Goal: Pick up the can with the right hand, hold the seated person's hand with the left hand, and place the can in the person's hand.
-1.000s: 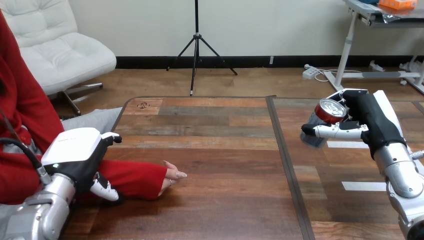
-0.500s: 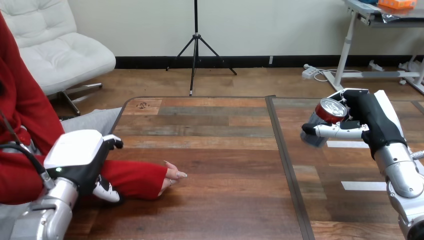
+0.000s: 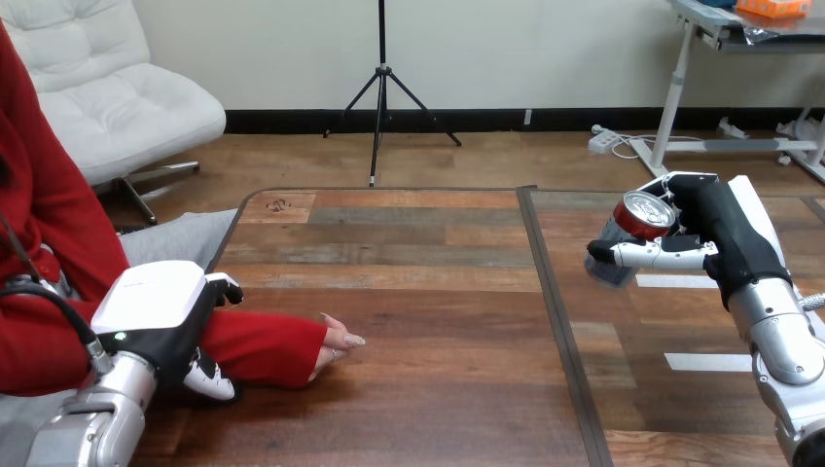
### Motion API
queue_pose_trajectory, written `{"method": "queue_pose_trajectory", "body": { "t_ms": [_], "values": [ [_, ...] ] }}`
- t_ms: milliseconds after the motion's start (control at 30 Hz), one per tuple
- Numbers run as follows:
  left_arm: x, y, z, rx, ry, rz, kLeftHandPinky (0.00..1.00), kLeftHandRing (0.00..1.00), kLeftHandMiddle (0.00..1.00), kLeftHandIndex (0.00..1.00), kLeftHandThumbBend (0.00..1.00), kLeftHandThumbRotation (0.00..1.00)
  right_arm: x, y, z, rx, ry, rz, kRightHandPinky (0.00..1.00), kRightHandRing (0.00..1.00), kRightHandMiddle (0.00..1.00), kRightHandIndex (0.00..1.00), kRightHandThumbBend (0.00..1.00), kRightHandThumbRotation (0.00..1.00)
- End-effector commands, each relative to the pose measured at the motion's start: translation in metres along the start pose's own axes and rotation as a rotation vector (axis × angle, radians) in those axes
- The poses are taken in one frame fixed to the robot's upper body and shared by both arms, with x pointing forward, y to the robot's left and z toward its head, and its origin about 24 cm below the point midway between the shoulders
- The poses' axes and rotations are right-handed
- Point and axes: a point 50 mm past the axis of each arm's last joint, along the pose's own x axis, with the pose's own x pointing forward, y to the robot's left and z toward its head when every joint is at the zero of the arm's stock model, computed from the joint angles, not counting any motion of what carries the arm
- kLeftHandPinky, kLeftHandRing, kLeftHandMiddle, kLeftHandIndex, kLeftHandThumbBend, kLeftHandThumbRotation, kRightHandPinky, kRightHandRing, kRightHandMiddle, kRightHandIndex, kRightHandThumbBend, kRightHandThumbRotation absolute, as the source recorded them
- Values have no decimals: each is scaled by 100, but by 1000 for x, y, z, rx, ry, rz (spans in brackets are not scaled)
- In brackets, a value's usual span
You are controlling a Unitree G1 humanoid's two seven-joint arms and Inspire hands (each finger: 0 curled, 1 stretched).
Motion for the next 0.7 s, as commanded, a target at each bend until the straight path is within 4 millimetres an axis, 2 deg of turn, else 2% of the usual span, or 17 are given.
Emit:
{"method": "queue_pose_trajectory", "body": {
  "t_ms": [0, 667],
  "values": [
    [12, 15, 9, 9, -24, 41, 73, 75, 76, 74, 94, 0, 15, -12, 31, 35, -129, -61, 23, 28, 36, 44, 88, 0],
    [15, 13, 13, 14, -27, -26, 77, 79, 79, 77, 93, 4, 15, -12, 31, 36, -128, -67, 24, 29, 37, 43, 89, 0]
  ]
}}
